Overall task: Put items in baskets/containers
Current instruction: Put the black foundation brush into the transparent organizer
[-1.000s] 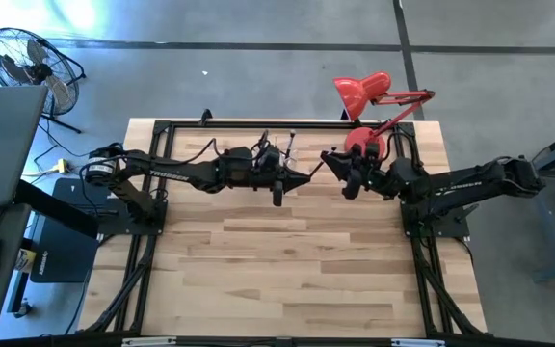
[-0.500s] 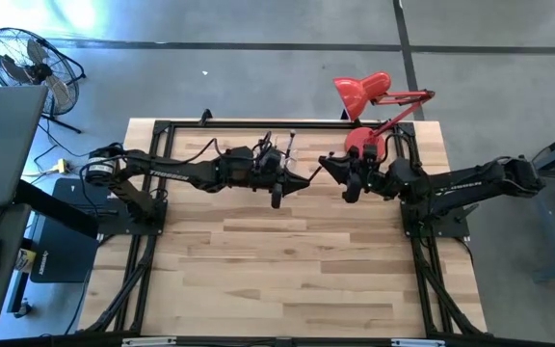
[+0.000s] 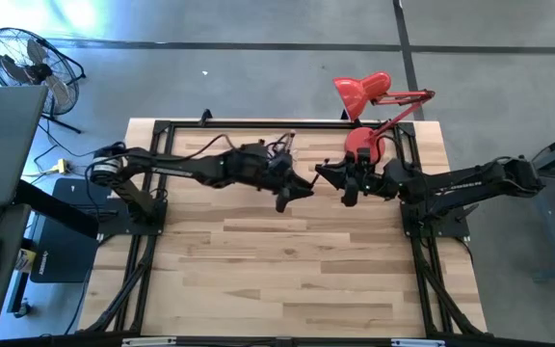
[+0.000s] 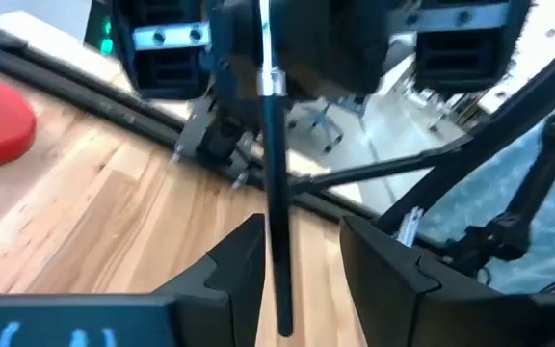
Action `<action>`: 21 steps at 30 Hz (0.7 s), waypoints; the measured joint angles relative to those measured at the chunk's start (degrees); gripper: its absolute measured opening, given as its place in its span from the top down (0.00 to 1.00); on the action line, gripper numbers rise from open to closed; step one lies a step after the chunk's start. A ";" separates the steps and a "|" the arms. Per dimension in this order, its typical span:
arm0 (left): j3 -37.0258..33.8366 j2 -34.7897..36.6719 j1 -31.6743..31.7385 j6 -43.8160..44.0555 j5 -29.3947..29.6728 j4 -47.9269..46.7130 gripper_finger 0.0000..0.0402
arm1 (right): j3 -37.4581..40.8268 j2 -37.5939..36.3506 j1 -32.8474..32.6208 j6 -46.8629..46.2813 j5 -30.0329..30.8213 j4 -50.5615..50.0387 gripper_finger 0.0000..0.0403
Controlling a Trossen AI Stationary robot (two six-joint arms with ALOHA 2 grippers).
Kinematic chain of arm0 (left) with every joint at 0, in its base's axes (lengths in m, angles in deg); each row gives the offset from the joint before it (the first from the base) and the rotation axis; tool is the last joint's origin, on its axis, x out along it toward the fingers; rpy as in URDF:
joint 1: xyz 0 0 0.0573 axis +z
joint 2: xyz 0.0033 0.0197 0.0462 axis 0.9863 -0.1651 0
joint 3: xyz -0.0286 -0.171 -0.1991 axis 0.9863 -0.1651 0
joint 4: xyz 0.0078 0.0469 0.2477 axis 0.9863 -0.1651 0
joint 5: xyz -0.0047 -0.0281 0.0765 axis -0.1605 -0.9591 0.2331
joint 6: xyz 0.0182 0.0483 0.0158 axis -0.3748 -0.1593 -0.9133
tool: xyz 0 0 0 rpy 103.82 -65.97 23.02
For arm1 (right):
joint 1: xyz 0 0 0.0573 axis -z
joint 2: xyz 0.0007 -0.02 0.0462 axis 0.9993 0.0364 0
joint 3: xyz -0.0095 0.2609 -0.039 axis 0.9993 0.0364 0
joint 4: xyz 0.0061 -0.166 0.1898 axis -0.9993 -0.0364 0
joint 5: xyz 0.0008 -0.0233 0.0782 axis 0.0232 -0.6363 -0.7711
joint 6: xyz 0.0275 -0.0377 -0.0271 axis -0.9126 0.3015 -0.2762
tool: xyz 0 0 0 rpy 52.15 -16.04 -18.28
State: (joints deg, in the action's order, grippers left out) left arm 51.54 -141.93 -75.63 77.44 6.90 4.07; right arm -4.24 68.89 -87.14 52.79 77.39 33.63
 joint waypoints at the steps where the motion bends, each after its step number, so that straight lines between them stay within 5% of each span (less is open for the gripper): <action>1: 1.06 -0.54 0.00 -0.17 -0.01 -1.70 0.67 | 0.02 0.02 0.00 0.02 -0.16 -0.17 0.96; 12: 9.51 -7.57 0.00 -0.06 -7.99 -6.08 0.66 | 0.01 0.02 -0.07 -1.85 -3.56 -2.34 0.96; 21: 9.96 -7.35 0.05 -1.36 -3.60 -5.58 0.66 | 0.02 0.02 -0.04 -2.52 -5.11 -5.07 0.96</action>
State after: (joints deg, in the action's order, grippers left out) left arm 61.50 -149.28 -75.58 76.08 3.30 -1.50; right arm -4.22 68.91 -87.18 50.27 72.28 28.56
